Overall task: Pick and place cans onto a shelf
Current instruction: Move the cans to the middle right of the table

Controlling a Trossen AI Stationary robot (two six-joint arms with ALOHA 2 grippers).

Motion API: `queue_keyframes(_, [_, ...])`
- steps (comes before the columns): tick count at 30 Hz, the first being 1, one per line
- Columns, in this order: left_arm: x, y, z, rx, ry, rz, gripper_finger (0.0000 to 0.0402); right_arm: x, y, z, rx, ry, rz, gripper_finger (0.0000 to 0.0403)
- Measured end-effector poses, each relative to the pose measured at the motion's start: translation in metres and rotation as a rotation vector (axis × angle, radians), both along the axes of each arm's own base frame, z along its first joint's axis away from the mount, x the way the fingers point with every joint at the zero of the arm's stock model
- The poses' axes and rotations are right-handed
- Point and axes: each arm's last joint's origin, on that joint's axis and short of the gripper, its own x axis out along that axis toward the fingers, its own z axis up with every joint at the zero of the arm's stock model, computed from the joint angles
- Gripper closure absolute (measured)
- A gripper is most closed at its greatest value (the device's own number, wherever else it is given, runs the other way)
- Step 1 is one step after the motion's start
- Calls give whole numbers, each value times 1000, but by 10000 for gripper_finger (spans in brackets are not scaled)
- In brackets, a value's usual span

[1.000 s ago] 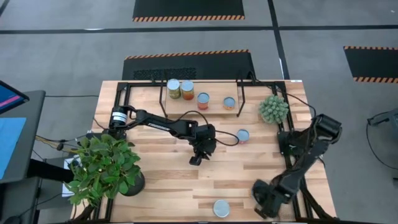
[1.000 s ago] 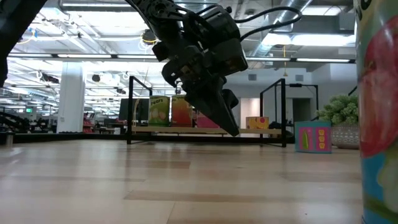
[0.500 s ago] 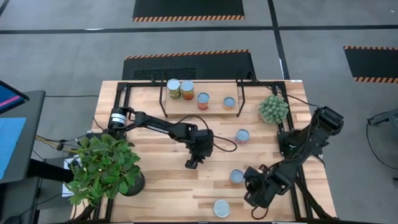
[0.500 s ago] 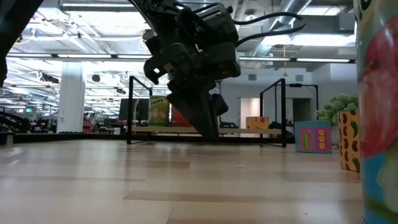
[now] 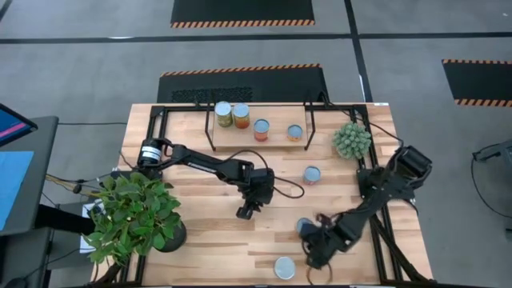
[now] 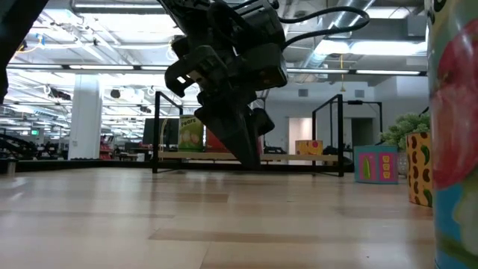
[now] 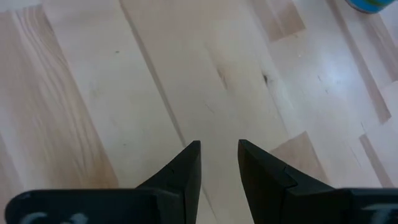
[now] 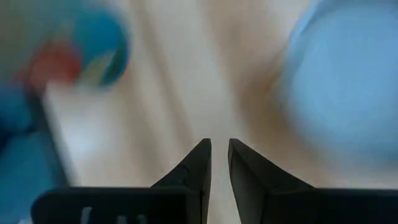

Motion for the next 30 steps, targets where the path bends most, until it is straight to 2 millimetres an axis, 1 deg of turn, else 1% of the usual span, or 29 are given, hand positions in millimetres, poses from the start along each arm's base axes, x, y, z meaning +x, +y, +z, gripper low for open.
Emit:
queue_keyframes(4, [0, 0, 0, -6, 12, 15, 308, 12, -31, -5, -183, 15, -94, 321])
queue_keyframes(7, [-2, 0, -1, -16, 41, 41, 308, 15, -52, -5, -284, 53, -195, 321])
queue_keyframes(9, [-4, 0, -2, -18, 72, 50, 308, 14, -60, -1, -317, 66, -226, 321])
queue_keyframes(12, [-7, -2, -3, -14, 103, 49, 308, 13, -64, 3, -365, 33, -246, 321])
queue_keyframes(14, [-7, -4, -3, -8, 100, 48, 308, 14, -67, 10, -414, -38, -267, 321])
queue_keyframes(16, [-6, -6, -3, 4, 92, 50, 308, 14, -68, 18, -446, -78, -226, 321])
queue_keyframes(20, [-7, -6, -3, 0, 100, 65, 308, 16, -67, 28, -362, -90, -132, 321])
queue_keyframes(25, [-6, -7, -3, 7, 88, 59, 308, 22, -66, 29, -318, -103, -40, 321])
queue_keyframes(28, [-5, -7, -2, 16, 79, 59, 308, 27, -73, 28, -325, -89, -20, 321])
queue_keyframes(30, [-5, -7, -2, 20, 79, 60, 308, 33, -79, 22, -334, -71, -17, 321])
